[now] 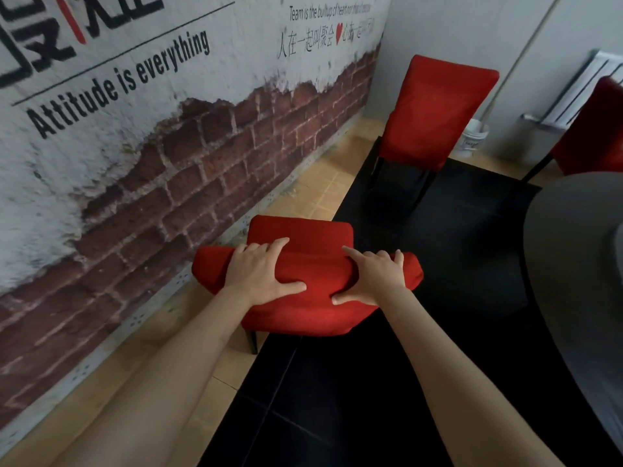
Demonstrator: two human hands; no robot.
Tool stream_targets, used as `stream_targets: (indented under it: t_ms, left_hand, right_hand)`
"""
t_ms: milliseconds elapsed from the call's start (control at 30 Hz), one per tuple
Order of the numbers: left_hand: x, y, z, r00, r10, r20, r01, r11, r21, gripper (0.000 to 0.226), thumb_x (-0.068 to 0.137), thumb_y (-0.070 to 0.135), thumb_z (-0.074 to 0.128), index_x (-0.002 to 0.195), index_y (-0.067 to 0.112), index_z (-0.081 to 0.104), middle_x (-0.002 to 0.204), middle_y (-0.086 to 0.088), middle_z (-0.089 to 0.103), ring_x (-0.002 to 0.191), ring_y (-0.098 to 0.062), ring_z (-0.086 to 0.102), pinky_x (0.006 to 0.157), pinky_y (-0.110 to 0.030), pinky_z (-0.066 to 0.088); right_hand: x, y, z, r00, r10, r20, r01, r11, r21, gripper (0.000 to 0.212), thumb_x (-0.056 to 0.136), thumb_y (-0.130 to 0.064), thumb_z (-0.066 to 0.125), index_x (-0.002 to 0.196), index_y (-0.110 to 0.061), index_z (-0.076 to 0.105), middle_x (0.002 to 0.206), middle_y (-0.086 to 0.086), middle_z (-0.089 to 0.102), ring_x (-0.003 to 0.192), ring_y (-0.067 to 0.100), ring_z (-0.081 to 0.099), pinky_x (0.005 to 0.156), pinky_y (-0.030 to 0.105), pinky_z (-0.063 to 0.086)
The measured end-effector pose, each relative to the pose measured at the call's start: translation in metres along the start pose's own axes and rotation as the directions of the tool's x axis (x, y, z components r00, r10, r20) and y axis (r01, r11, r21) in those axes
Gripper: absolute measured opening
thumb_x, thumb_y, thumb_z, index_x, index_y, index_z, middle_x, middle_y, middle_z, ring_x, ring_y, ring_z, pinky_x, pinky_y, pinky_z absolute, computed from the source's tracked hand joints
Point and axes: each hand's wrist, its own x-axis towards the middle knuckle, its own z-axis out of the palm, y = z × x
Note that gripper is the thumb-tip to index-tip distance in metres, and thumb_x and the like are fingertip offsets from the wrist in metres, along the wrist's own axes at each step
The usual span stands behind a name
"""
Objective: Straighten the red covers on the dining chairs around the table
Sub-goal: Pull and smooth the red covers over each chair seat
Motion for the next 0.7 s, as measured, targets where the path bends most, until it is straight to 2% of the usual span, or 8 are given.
stream_targets:
  t_ms: [233,467,700]
  left_hand:
    - [-0.006,-0.009,0.002,0.998,0.064,-0.015,-0.064,0.997,-0.044,0.111,0.056,0.095,0.027,0.144,0.027,0.034,0.123,0.0,0.063,0.113,-0.023,0.057,0.102,-0.039,0.036]
    - [-0.019,-0.032,0.0,0.978,0.209,-0.012,-0.209,0.976,-0.055,0.109,0.058,0.094,0.028,0.142,0.026,0.039,0.122,-0.001,0.064,0.117,-0.024,0.055,0.104,-0.04,0.035]
    - [-0.032,-0.056,-0.006,0.943,0.331,0.014,-0.331,0.943,-0.023,0.105,0.061,0.093,0.029,0.14,0.025,0.043,0.122,0.0,0.063,0.113,-0.022,0.058,0.102,-0.039,0.037]
  right_hand:
    - [-0.016,-0.018,0.006,0.994,0.11,-0.008,-0.11,0.994,-0.009,0.12,0.045,-0.091,0.059,0.148,-0.042,0.022,0.13,-0.005,0.057,0.13,0.026,0.041,0.115,0.057,0.01]
    - [-0.055,-0.054,0.02,0.966,0.256,-0.04,-0.254,0.966,0.048,0.117,0.046,-0.09,0.059,0.147,-0.04,0.026,0.125,-0.006,0.058,0.127,0.025,0.043,0.115,0.058,0.011]
    - [-0.09,-0.093,0.036,0.933,0.357,-0.053,-0.35,0.93,0.107,0.118,0.046,-0.093,0.056,0.147,-0.04,0.026,0.126,-0.005,0.057,0.128,0.027,0.043,0.114,0.059,0.011]
